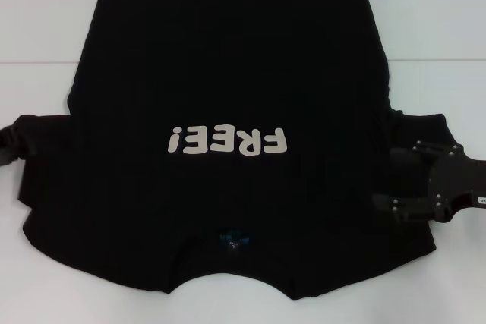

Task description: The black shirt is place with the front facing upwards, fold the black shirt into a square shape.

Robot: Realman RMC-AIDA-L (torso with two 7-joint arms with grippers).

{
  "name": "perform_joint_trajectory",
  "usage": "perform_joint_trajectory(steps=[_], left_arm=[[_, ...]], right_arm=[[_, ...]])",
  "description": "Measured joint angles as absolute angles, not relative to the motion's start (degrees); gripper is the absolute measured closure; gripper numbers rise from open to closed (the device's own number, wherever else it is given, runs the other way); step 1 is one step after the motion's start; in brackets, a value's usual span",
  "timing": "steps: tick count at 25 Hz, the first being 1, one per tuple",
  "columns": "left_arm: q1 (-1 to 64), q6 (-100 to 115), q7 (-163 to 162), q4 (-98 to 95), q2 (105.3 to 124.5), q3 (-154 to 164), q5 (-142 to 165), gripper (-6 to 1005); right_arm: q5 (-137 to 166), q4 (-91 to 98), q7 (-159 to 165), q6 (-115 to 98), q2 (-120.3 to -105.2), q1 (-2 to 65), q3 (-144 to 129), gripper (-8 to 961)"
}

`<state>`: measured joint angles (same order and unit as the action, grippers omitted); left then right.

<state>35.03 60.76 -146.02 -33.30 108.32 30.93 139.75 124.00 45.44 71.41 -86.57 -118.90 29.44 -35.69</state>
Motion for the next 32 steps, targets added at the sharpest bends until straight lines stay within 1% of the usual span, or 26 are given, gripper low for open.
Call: perform_joint_trajectory(steps=[7, 19, 24, 28, 32], left_arm=[[34.7, 60.5, -146.1, -34.9, 107.57, 30.6, 139.7, 997], [35.4, 61.4, -146.1, -35.3, 107.18, 30.6, 139.7, 997], [36.8, 65.1, -146.4, -35.4, 107.13, 30.7, 139.6, 996], [38.9, 68.5, -146.9, -35.7, 107.41, 31.7, 139.7, 996], [40.8, 69.7, -147.0, -36.1, 108.32, 34.1, 139.7, 996]], right_arm=[[123.9, 45.4, 71.4, -86.5, -118.91, 29.4, -35.5, 33], [123.8, 45.4, 71.4, -86.2, -118.91, 29.4, -35.6, 33], [123.8, 45.4, 71.4, -86.2, -118.98, 29.4, -35.7, 33], [123.9, 45.4, 71.4, -86.1, -119.12, 29.4, -35.8, 34], [123.9, 45.4, 71.5, -86.3, -119.16, 29.5, -35.8, 34]])
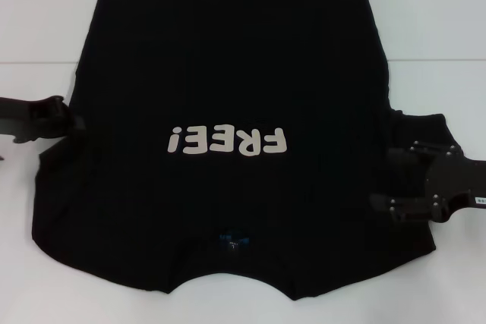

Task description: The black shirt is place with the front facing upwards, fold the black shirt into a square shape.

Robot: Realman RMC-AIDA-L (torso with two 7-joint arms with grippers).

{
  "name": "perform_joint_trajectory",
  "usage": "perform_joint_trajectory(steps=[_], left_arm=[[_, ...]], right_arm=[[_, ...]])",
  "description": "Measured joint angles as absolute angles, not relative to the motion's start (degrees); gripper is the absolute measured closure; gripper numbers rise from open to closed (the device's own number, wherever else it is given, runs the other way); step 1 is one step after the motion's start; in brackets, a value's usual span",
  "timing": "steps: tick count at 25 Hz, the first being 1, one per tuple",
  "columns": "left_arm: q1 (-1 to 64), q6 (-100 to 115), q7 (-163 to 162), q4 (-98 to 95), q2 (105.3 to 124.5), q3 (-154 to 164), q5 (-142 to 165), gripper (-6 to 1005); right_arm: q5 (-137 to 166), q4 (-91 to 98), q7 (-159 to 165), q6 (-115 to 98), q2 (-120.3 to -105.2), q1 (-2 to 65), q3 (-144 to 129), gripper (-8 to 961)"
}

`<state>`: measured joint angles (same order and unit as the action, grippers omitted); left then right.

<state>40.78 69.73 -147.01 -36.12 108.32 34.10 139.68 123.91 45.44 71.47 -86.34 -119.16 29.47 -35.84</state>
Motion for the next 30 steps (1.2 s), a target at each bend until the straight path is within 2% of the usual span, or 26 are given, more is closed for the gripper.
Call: perform_joint_trajectory(steps=[6, 15, 21, 26, 30], left_arm=[[41.7, 69.5, -147.0, -36.1, 110.25, 34.6, 139.6, 996], [40.4, 71.6, -144.4, -34.9, 113.40, 34.0, 134.1, 796], [36.6, 72.4, -142.1, -32.6, 112.23, 32.1, 127.3, 641], [33.1, 74.6, -141.2, -32.3, 111.38, 27.1, 124.4, 434], [31.8, 70.6, -141.0, -32.2, 111.59, 26.2, 124.0, 243]], right_arm=[[124.0, 45.4, 71.8, -86.6, -119.24, 29.5, -35.9, 34], [124.0, 45.4, 71.8, -86.6, -119.26, 29.4, -35.9, 34], [124.0, 45.4, 71.6, -86.6, -119.26, 29.3, -35.7, 34], [123.9, 45.4, 71.5, -86.6, -119.26, 29.3, -35.6, 35], [123.9, 45.4, 71.5, -86.6, -119.26, 29.3, -35.5, 35]])
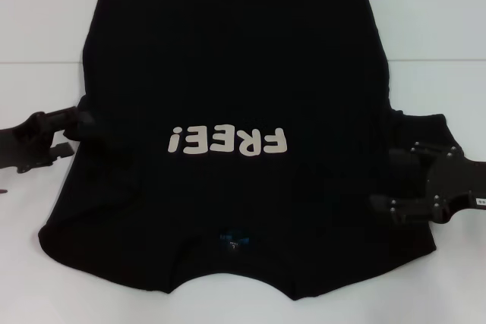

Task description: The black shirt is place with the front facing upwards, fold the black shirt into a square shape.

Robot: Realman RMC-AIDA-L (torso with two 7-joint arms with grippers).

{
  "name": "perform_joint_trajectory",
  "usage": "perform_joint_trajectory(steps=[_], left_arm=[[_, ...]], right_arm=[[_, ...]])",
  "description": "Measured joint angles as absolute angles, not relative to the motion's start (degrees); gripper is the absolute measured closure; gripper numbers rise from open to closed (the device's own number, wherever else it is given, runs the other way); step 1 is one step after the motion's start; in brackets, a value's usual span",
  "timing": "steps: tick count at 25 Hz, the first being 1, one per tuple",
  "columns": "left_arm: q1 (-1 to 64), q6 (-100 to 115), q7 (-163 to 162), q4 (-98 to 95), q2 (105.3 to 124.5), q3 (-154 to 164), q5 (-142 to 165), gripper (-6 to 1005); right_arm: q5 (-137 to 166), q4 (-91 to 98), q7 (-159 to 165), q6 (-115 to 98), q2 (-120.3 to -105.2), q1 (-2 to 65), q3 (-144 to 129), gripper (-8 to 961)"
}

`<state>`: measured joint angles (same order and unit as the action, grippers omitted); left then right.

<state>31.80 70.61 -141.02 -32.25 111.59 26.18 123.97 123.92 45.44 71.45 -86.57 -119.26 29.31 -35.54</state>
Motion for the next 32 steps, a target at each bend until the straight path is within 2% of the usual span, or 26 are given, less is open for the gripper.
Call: perform_joint_trajectory(steps=[1, 6, 16, 22, 32], left_arm=[[31.8, 68.9, -141.0, -31.9, 111.74, 26.5, 124.1, 195], [33.8, 61.6, -139.8, -28.2, 112.03, 27.1, 124.4, 156], [36.8, 53.8, -137.9, -26.7, 113.42, 29.4, 124.3, 156], [40.3, 53.9, -134.2, -26.8, 115.19, 29.3, 122.8, 157], [40.9, 60.1, -128.5, -26.5, 115.79, 29.2, 115.4, 157]], right_arm=[[123.9, 45.4, 71.5, -86.6, -119.26, 29.3, -35.5, 35], [123.9, 45.4, 71.5, -86.4, -119.26, 29.4, -35.5, 35], [124.0, 45.4, 71.4, -86.2, -119.27, 29.4, -35.9, 35], [124.0, 45.4, 71.4, -86.5, -119.32, 29.4, -35.9, 35], [124.0, 45.4, 71.4, -86.4, -119.35, 29.4, -35.6, 36]])
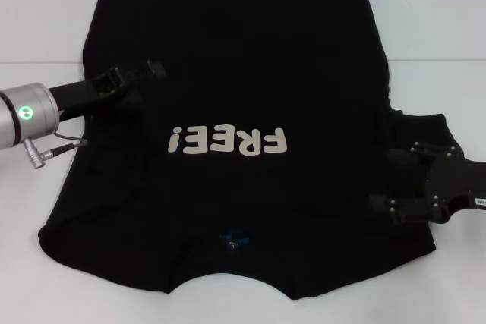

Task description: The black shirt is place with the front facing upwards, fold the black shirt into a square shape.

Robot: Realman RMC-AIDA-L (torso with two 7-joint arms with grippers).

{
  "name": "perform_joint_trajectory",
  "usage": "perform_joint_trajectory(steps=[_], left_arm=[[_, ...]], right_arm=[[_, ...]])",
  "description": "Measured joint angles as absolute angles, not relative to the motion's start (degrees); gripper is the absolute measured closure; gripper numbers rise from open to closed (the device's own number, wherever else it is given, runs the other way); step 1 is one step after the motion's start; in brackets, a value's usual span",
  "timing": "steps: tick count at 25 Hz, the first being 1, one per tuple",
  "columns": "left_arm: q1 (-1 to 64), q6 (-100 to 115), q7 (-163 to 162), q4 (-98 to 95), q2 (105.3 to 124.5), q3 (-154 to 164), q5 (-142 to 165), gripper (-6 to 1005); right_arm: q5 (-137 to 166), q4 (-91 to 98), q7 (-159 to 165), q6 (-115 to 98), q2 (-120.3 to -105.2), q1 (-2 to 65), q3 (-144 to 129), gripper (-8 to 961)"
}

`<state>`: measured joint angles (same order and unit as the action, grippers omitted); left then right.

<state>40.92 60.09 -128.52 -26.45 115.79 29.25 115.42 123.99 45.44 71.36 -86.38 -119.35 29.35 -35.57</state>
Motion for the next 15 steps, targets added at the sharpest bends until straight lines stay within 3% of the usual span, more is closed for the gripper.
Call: perform_joint_trajectory(steps=[7, 15], left_arm=[[36.9, 55.5, -128.7, -26.6, 115.11, 28.0, 114.4, 157], [37.9, 46.0, -128.1, -25.1, 116.75, 28.5, 114.8, 156]], right_arm=[[123.9, 45.4, 71.3, -86.1, -119.35, 29.5, -35.9, 36], [123.8, 45.4, 71.3, -86.1, -119.35, 29.5, -35.9, 36]])
